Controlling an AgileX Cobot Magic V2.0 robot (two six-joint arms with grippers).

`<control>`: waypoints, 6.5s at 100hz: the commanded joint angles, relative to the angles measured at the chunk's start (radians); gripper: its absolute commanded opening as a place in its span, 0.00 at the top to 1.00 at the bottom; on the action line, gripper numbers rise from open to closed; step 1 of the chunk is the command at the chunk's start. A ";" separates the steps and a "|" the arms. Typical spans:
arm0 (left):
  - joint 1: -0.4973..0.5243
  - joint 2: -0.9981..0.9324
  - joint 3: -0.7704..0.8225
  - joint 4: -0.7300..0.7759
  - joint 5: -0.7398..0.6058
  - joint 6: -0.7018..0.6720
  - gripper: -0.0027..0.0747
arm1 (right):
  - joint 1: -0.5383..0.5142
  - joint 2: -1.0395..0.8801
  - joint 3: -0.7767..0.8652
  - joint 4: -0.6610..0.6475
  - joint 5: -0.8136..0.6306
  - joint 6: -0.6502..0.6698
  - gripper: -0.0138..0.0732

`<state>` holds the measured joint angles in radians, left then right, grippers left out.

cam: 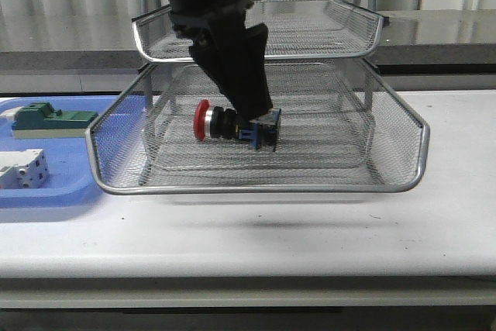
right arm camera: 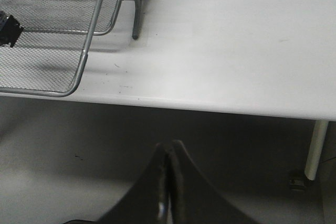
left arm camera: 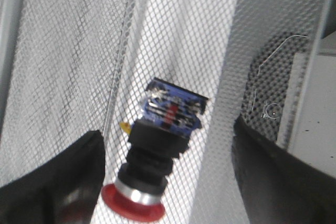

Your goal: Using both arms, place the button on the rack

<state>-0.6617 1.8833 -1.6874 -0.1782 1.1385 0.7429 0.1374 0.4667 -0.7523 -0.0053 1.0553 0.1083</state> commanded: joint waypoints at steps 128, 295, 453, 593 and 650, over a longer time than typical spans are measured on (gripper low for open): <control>0.604 -1.072 0.798 -0.119 -0.630 -0.244 0.33 | 0.000 0.006 -0.032 -0.010 -0.056 -0.003 0.92; 0.604 -1.453 1.340 -0.348 -1.233 -0.244 0.99 | 0.000 0.006 -0.032 -0.052 -0.056 -0.019 0.92; 0.604 -1.453 1.340 -0.348 -1.233 -0.244 0.99 | 0.417 0.871 -0.035 0.739 -0.483 -1.236 0.92; 0.604 -1.453 1.340 -0.348 -1.233 -0.244 0.99 | 0.306 1.202 -0.283 0.609 -0.771 -1.235 0.92; 0.604 -1.453 1.340 -0.348 -1.233 -0.244 0.99 | 0.280 0.961 -0.283 0.458 -0.532 -0.800 0.91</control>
<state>-0.0609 0.4289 -0.3169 -0.5188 -0.0241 0.5064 0.4429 1.5248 -1.0053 0.5405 0.5196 -0.8452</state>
